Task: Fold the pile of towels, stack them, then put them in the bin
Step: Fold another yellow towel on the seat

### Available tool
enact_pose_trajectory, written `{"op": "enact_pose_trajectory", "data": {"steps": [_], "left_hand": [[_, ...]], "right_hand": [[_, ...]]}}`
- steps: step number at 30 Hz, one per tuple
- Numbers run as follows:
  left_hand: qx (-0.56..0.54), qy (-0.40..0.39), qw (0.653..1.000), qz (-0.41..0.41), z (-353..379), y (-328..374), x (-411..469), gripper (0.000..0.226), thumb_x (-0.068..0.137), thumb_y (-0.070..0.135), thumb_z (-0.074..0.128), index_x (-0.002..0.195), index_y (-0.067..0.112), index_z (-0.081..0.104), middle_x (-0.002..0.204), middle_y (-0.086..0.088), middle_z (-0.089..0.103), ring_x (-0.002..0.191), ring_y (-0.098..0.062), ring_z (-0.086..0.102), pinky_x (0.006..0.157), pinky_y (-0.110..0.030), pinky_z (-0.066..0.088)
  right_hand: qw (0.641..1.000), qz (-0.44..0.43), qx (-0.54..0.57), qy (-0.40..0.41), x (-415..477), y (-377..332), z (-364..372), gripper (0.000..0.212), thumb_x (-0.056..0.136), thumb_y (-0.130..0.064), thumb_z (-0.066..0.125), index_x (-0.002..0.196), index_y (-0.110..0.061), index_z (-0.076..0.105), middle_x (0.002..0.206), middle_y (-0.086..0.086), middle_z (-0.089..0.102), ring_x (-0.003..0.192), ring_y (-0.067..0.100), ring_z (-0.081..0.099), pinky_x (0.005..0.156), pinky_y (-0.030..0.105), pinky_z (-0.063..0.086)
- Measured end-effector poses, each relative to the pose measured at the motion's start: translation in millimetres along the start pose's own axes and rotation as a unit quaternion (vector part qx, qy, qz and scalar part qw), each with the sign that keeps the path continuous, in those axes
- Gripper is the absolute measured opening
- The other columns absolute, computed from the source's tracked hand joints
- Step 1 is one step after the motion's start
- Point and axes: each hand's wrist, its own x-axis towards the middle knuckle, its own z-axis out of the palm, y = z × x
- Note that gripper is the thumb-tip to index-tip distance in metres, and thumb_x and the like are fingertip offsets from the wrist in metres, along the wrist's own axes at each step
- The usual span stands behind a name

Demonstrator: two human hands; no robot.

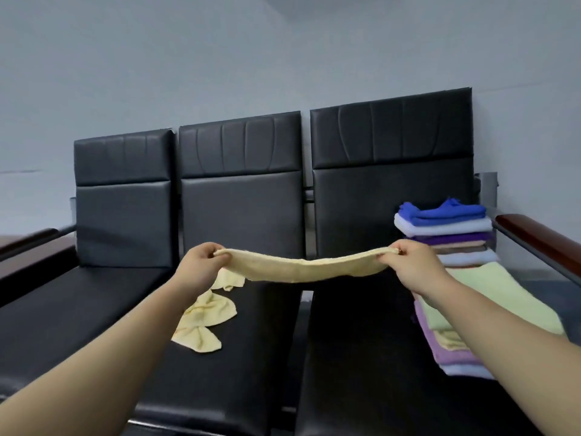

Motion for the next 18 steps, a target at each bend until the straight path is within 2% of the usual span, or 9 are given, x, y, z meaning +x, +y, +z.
{"op": "enact_pose_trajectory", "data": {"steps": [3, 6, 8, 10, 12, 14, 16, 18], "left_hand": [[0.042, -0.052, 0.997, -0.033, 13.3, -41.7, -21.6, 0.009, 0.095, 0.018, 0.064, 0.087, 0.014, 0.067, 0.077, 0.0, 0.059, 0.075, -0.02, 0.051, 0.069, -0.034, 0.041], [0.038, -0.087, 0.993, -0.063, 24.8, -68.5, -38.9, 0.012, 0.09, 0.027, 0.064, 0.087, 0.015, 0.068, 0.083, -0.005, 0.062, 0.08, -0.024, 0.057, 0.073, -0.045, 0.052], [0.045, -0.094, 0.992, -0.07, 30.8, -76.9, -44.9, 0.017, 0.087, 0.032, 0.062, 0.088, 0.016, 0.069, 0.085, -0.006, 0.064, 0.081, -0.025, 0.059, 0.072, -0.042, 0.052], [0.059, -0.106, 0.989, -0.083, 34.0, -83.2, -48.8, 0.013, 0.092, 0.027, 0.062, 0.086, 0.017, 0.067, 0.083, -0.006, 0.062, 0.078, -0.024, 0.059, 0.065, -0.036, 0.052], [0.074, -0.135, 0.981, -0.115, 32.1, -91.6, -47.9, 0.013, 0.095, 0.022, 0.061, 0.086, 0.016, 0.068, 0.082, -0.008, 0.062, 0.074, -0.026, 0.058, 0.056, -0.032, 0.049], [0.097, -0.164, 0.971, -0.147, 27.4, -96.4, -47.4, 0.014, 0.09, 0.027, 0.061, 0.091, 0.017, 0.071, 0.088, -0.012, 0.066, 0.077, -0.03, 0.062, 0.058, -0.034, 0.05], [0.122, -0.179, 0.962, -0.167, 25.5, -99.1, -45.2, 0.02, 0.083, 0.033, 0.061, 0.093, 0.018, 0.072, 0.096, -0.013, 0.071, 0.089, -0.033, 0.066, 0.069, -0.039, 0.052], [0.126, -0.178, 0.958, -0.188, 29.7, -104.2, -40.8, 0.016, 0.09, 0.028, 0.06, 0.097, 0.019, 0.07, 0.101, -0.012, 0.07, 0.093, -0.03, 0.066, 0.068, -0.035, 0.054]], "right_hand": [[0.994, 0.046, -0.071, -0.075, -24.4, 38.9, 19.1, 0.012, 0.087, -0.022, 0.069, 0.079, -0.013, 0.067, 0.074, 0.004, 0.063, 0.069, 0.021, 0.055, 0.062, 0.034, 0.04], [0.985, 0.074, -0.1, -0.118, -43.1, 58.3, 33.5, 0.015, 0.091, -0.027, 0.065, 0.083, -0.014, 0.066, 0.085, 0.005, 0.066, 0.079, 0.021, 0.06, 0.065, 0.034, 0.043], [0.984, 0.073, -0.101, -0.126, -48.6, 59.1, 39.9, 0.017, 0.093, -0.028, 0.062, 0.083, -0.014, 0.063, 0.086, 0.004, 0.065, 0.08, 0.023, 0.059, 0.065, 0.035, 0.042], [0.983, 0.073, -0.098, -0.135, -52.6, 57.1, 45.9, 0.018, 0.092, -0.026, 0.059, 0.08, -0.013, 0.057, 0.081, 0.004, 0.06, 0.075, 0.023, 0.055, 0.064, 0.035, 0.041], [0.972, 0.127, -0.093, -0.175, -55.3, 57.2, 49.2, 0.013, 0.093, -0.021, 0.055, 0.085, -0.012, 0.058, 0.084, 0.007, 0.058, 0.072, 0.023, 0.054, 0.058, 0.03, 0.042], [0.946, 0.214, -0.093, -0.225, -59.5, 58.9, 50.8, 0.014, 0.092, -0.021, 0.053, 0.095, -0.012, 0.063, 0.093, 0.01, 0.062, 0.077, 0.025, 0.06, 0.055, 0.028, 0.049], [0.932, 0.255, -0.105, -0.236, -58.6, 65.9, 54.2, 0.022, 0.086, -0.024, 0.056, 0.101, -0.013, 0.066, 0.1, 0.012, 0.066, 0.089, 0.029, 0.065, 0.07, 0.036, 0.059], [0.933, 0.266, -0.09, -0.226, -57.3, 69.8, 59.7, 0.019, 0.088, -0.021, 0.057, 0.102, -0.011, 0.066, 0.101, 0.012, 0.066, 0.092, 0.028, 0.064, 0.075, 0.039, 0.058]]}}
